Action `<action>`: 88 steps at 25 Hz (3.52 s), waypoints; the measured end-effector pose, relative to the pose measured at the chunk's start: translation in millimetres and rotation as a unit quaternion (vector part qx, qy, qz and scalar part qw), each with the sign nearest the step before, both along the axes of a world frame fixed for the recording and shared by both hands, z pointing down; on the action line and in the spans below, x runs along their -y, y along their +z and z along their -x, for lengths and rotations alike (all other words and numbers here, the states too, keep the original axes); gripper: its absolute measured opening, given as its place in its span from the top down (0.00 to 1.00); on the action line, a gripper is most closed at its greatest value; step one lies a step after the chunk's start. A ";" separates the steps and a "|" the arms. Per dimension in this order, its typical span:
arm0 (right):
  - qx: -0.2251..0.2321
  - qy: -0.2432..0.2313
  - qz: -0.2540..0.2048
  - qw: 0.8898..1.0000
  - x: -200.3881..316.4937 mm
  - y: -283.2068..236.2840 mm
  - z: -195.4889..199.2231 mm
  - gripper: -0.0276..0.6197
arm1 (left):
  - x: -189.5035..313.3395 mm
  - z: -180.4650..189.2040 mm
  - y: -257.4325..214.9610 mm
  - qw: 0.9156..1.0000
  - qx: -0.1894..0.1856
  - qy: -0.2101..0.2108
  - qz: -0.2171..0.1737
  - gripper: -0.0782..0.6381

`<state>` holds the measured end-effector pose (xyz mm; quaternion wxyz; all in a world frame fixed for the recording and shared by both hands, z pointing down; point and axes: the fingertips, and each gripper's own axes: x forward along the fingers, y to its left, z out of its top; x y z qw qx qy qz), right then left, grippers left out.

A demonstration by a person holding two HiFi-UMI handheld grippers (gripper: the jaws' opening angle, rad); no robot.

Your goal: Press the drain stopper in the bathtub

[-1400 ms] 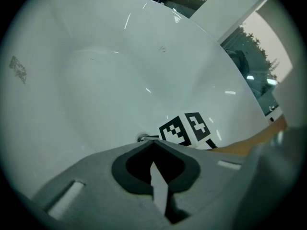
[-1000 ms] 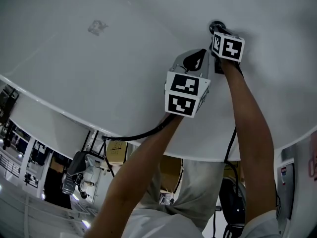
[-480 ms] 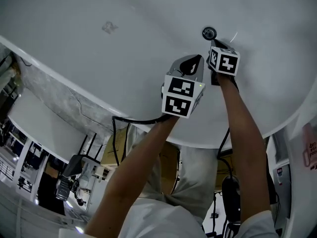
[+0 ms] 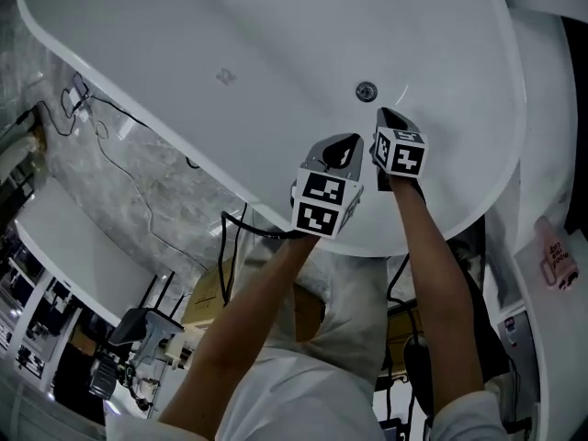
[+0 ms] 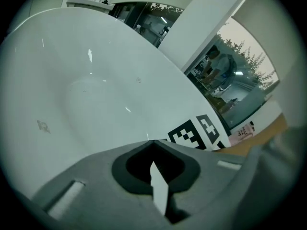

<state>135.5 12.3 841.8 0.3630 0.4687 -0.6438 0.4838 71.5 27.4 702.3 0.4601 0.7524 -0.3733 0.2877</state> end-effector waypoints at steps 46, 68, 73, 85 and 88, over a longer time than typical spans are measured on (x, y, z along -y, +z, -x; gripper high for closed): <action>0.121 0.051 -0.339 0.932 23.9 -603.1 31.8 0.96 | 15.4 46.1 -466.4 0.971 -0.057 0.034 -0.229 0.89; 0.152 0.026 -0.499 0.853 -68.7 -827.1 85.1 0.96 | -46.8 74.4 -665.9 0.918 -0.129 0.087 -0.366 0.89; 0.120 -0.001 -0.516 0.848 -77.7 -836.0 106.7 0.96 | -44.0 73.9 -667.9 0.910 -0.113 0.102 -0.385 0.88; 0.069 -0.025 -0.535 0.842 -69.1 -838.9 112.2 0.96 | -43.8 54.2 -660.2 0.909 -0.123 0.125 -0.378 0.89; 0.046 0.003 -0.533 0.845 -73.7 -839.4 110.1 0.97 | -49.5 55.2 -658.2 0.911 -0.113 0.130 -0.375 0.89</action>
